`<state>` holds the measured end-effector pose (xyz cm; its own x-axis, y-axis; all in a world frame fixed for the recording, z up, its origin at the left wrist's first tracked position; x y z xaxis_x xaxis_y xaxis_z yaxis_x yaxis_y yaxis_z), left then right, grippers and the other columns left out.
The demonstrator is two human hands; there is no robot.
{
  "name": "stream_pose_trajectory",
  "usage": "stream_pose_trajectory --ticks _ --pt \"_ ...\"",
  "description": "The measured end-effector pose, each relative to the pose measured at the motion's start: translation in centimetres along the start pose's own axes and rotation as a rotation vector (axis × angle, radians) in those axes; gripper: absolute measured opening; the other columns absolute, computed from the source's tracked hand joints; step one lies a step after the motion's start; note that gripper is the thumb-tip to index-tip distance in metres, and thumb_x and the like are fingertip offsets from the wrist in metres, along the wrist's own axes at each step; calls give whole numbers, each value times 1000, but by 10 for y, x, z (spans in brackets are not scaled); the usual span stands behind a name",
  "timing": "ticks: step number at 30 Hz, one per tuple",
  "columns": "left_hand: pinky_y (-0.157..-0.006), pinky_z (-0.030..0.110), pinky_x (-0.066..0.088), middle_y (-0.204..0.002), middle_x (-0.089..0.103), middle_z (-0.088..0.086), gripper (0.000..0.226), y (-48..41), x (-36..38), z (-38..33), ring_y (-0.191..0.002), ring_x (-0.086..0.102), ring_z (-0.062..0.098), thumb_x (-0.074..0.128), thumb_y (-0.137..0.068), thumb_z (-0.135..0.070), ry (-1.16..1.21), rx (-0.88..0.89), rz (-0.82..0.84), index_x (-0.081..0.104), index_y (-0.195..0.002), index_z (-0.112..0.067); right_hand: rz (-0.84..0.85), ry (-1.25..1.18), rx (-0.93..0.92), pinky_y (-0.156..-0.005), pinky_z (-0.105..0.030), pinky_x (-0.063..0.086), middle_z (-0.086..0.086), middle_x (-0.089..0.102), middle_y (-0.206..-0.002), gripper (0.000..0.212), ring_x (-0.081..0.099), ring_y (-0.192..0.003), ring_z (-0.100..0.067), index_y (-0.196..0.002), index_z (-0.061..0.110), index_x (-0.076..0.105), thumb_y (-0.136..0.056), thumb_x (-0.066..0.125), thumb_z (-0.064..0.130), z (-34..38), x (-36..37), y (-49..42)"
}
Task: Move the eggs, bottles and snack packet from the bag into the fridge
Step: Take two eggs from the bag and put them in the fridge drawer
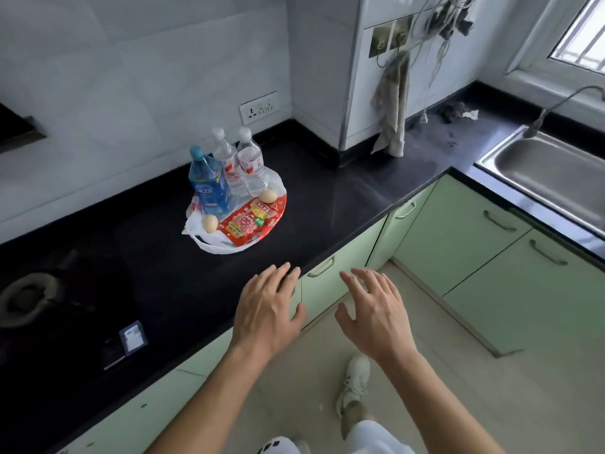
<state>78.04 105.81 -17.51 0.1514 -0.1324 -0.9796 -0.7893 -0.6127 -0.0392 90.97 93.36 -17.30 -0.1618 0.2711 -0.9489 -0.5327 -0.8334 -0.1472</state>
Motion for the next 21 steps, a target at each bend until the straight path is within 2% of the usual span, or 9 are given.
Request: stream_pose_trajectory --ticks 4,8,14,18,21 --pt "-109 46 43 -147 53 3 63 -46 6 10 -136 47 25 47 -85 -45 10 -58 -16 50 -143 -20 8 -30 -47 -106 -49 47 -9 63 -131 56 58 -123 -30 -132 16 61 -80 62 36 -15 12 -55" --pt "-112 42 40 -147 53 4 64 -97 10 16 -136 46 23 44 -86 -47 -6 -121 -38 50 -143 -19 32 -55 -121 -106 -47 47 -8 63 -132 56 57 -124 -29 -132 16 62 -80 58 37 -33 24 -113" --pt "-111 38 39 -148 50 0 63 -160 -1 25 -137 44 19 45 -87 -47 0 -286 -75 47 -144 -20 72 -100 -243 -105 -51 46 -7 63 -130 53 57 -125 -29 -130 15 64 -80 61 35 -53 22 -205" --pt "-107 39 43 -146 51 1 61 -178 -7 35 -134 47 20 54 -88 -44 0 -393 -104 47 -143 -21 88 -111 -341 -106 -51 46 -7 64 -128 52 59 -123 -29 -128 14 65 -79 65 32 -50 23 -251" --pt "-109 41 43 -148 49 1 63 -176 -7 45 -136 45 20 47 -88 -47 0 -458 -102 43 -145 -21 123 -127 -413 -106 -51 47 -8 64 -128 53 59 -123 -29 -129 14 65 -79 65 33 -36 32 -269"
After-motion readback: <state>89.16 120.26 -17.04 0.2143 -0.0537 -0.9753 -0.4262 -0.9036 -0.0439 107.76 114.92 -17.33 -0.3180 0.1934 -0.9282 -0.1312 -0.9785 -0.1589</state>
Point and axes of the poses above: each hand's wrist, its own y-axis away from the middle knuckle, its own x-axis out of the palm, z = x × y, the point moved 9 cm from there along -y, towards the middle knuckle
